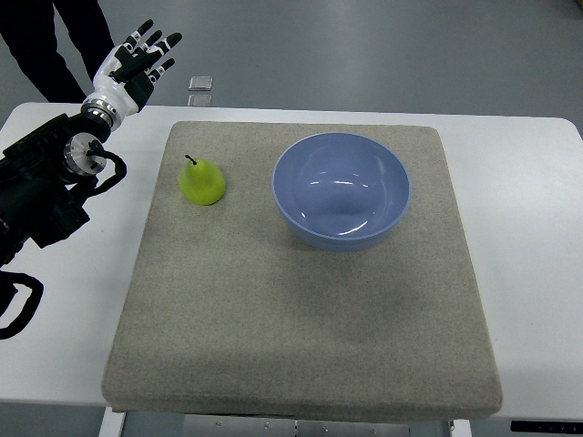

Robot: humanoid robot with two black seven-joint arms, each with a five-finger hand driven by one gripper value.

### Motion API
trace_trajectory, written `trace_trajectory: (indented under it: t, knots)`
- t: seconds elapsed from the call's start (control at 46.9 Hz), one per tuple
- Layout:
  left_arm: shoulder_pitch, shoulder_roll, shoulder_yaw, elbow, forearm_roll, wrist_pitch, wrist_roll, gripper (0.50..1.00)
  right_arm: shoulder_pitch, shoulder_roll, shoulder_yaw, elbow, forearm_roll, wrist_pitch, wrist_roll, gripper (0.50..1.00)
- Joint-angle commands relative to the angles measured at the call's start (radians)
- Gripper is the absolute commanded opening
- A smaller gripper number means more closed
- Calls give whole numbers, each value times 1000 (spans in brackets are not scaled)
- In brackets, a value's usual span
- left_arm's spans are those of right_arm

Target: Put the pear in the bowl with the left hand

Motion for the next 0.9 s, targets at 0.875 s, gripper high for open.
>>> trace_trajectory:
  t: [0.875]
  knots:
    - [-2, -2, 0, -2, 0, 21, -12, 990, 0, 0, 0, 0, 0, 0, 0, 926]
